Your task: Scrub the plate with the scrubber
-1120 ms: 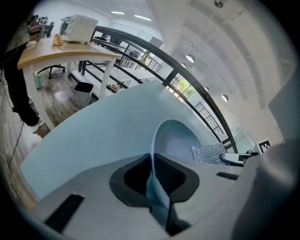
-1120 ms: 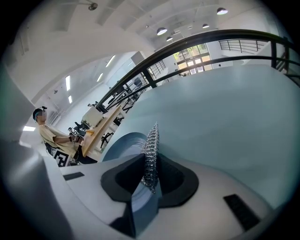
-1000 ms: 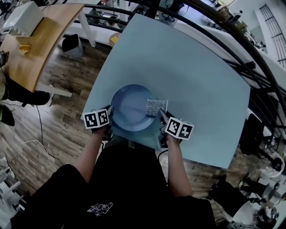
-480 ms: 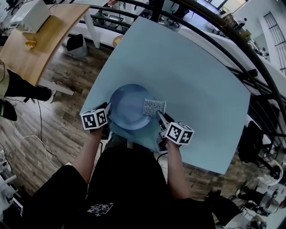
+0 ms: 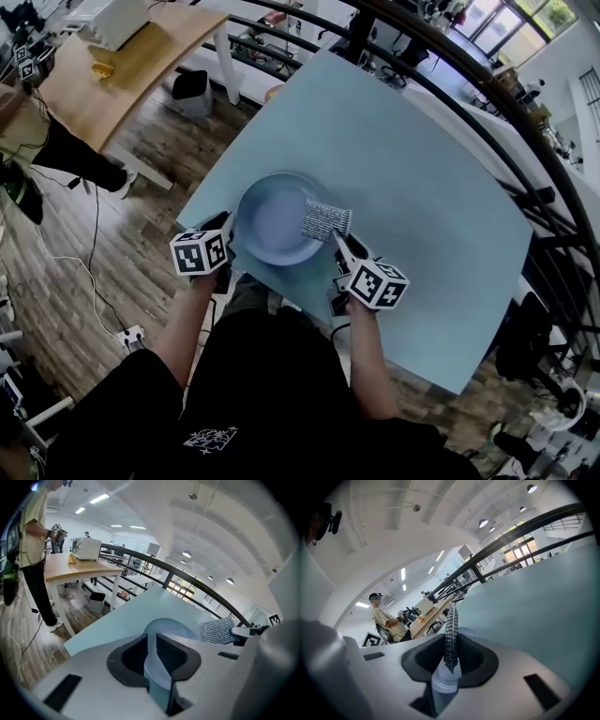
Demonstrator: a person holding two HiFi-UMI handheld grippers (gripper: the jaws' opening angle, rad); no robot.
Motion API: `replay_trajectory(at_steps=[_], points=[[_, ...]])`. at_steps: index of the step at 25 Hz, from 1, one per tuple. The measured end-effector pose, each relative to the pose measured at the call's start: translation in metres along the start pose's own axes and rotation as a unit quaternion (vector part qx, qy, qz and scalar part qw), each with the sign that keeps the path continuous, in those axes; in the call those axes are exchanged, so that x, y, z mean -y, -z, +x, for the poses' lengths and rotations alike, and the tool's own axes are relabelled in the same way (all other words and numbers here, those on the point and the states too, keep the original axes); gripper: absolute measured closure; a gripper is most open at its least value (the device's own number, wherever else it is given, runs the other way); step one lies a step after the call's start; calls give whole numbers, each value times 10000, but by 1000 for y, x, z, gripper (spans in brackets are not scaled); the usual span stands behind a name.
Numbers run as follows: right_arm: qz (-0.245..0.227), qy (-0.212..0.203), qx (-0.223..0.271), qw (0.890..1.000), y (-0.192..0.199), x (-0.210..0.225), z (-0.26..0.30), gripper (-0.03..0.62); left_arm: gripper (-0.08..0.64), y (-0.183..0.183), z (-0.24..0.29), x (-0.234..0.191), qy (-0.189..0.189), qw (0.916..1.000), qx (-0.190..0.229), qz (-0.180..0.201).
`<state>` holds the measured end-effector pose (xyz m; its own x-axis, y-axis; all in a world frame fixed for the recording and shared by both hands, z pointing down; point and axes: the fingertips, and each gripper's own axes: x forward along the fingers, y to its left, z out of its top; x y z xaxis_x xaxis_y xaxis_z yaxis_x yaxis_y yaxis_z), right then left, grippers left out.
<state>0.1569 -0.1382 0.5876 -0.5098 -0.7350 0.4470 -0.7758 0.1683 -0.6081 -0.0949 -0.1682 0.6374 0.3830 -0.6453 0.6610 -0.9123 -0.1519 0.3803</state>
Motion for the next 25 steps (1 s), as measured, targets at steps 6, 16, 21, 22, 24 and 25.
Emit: replay_trajectory(at_steps=[6, 16, 21, 22, 24, 25], points=[[-341, -362, 192, 9986, -13, -18, -18, 514, 531, 6, -36, 23, -131, 9991, 391, -80], [-997, -598, 419, 9923, -30, -44, -44, 514, 548, 8, -92, 68, -62, 9948, 994, 190], [-1366, -574, 623, 9870, -49, -64, -54, 514, 548, -12, -116, 75, -33, 9908, 1319, 316], [-1411, -572, 653, 9862, -52, -68, -55, 514, 548, -16, -119, 75, -18, 9900, 1373, 337], [-1444, -614, 717, 9850, -56, -76, -59, 514, 548, -24, -124, 77, 19, 9884, 1477, 352], [-1450, -632, 751, 9846, -58, -80, -62, 514, 548, -28, -127, 78, 55, 9876, 1532, 332]])
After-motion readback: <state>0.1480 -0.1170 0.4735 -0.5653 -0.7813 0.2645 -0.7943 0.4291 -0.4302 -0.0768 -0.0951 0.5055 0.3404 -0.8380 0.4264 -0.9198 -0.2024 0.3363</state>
